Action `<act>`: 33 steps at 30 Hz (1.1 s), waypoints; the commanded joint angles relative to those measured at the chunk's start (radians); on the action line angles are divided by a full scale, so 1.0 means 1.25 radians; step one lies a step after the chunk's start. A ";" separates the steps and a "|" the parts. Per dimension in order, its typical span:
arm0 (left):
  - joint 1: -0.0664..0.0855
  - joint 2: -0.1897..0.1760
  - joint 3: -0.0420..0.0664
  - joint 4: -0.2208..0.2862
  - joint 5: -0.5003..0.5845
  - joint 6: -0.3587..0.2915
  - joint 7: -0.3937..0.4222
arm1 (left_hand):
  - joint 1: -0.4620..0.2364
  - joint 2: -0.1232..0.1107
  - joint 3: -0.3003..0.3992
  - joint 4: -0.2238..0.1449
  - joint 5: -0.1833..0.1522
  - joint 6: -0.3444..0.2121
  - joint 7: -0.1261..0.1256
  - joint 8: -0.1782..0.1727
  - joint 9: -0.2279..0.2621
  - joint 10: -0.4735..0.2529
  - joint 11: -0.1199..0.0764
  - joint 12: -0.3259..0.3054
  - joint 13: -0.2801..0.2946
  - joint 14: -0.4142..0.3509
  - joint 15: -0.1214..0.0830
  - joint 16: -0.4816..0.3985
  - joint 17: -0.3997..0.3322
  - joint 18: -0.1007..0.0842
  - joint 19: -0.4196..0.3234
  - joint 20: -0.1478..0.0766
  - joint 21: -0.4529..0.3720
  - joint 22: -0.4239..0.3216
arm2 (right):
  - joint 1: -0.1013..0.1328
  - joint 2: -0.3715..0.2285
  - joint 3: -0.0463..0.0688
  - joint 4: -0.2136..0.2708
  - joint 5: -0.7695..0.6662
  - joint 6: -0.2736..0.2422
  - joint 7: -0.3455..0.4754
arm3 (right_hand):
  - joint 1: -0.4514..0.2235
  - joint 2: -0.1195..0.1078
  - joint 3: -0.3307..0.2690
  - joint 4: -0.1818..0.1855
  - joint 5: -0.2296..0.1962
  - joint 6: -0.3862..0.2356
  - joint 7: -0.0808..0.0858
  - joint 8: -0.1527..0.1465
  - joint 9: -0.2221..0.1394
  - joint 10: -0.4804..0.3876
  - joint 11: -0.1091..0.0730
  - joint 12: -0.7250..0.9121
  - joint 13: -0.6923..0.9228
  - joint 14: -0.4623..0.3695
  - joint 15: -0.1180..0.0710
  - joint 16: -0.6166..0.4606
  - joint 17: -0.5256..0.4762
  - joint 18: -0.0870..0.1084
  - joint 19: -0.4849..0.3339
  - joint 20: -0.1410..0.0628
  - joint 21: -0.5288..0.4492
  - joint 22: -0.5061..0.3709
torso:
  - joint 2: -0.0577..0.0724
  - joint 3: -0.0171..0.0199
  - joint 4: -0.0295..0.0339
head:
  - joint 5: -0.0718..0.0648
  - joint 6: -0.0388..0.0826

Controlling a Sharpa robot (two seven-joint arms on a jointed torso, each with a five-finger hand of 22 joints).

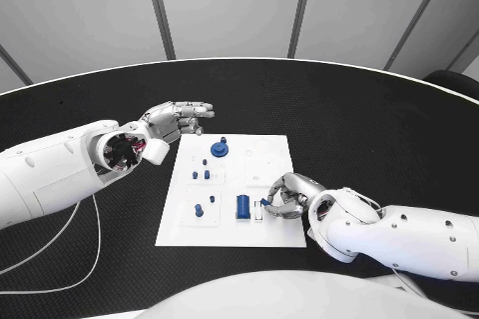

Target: Assemble the parts on the task board

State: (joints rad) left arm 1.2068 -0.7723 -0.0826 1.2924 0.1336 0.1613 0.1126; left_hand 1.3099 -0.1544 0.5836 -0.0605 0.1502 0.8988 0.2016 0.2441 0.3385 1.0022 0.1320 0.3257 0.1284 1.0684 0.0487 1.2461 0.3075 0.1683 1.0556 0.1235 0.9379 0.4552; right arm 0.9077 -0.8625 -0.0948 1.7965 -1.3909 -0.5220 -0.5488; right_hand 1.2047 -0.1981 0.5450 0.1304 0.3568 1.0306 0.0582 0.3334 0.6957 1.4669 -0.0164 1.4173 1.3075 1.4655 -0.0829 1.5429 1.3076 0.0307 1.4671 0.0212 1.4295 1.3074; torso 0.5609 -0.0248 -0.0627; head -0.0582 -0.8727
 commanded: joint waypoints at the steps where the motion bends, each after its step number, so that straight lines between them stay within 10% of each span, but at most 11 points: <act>1: 0.000 0.000 0.000 0.000 0.000 -0.001 0.000 | 0.000 0.001 0.001 0.004 0.003 -0.004 -0.001 -0.003 -0.001 -0.006 -0.001 0.005 -0.001 -0.006 -0.001 -0.001 -0.001 0.014 -0.002 0.006 -0.004 -0.001 | 0.000 0.017 0.001 -0.014 0.002 0.002 0.001 | -0.011 -0.001 0.001 0.008 -0.004 0.009 -0.007 0.002 0.038 0.037 -0.008 0.003 0.142 0.076 -0.006 0.003 0.170 -0.004 0.066 -0.006 0.003 0.183 | 0.001 -0.0001 0.0001 | 0.001 0.000; 33: 0.000 -0.001 0.000 0.002 -0.009 0.003 -0.012 | 0.002 0.000 0.002 0.005 0.003 -0.006 -0.001 -0.003 -0.002 -0.009 -0.001 0.006 -0.001 -0.007 -0.001 0.000 -0.001 0.014 -0.002 0.006 -0.005 -0.002 | 0.001 0.057 0.002 -0.047 0.044 0.087 -0.005 | -0.098 0.012 -0.033 0.068 -0.004 0.055 -0.028 0.042 0.065 0.047 -0.025 0.018 0.151 0.082 -0.019 0.018 0.202 -0.009 0.071 -0.016 0.033 0.190 | 0.001 0.0007 -0.0002 | 0.004 0.000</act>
State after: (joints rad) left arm 1.2071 -0.7739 -0.0825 1.2948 0.1228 0.1654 0.0980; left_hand 1.3099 -0.1544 0.5836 -0.0606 0.1502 0.8988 0.2016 0.2442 0.3374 0.9986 0.1284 0.3321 0.1279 1.0684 0.0486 1.2461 0.3075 0.1682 1.0556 0.1235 0.9379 0.4538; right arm 0.9087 -0.7913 -0.0926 1.7372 -1.3357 -0.4137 -0.5561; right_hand 1.0934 -0.1834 0.5039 0.2101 0.3552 1.0919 0.0231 0.3820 0.7753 1.4667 -0.0414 1.4368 1.3078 1.4670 -0.0990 1.5624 1.3074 0.0307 1.4669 0.0069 1.4637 1.3073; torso 0.5615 -0.0233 -0.0632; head -0.0534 -0.8727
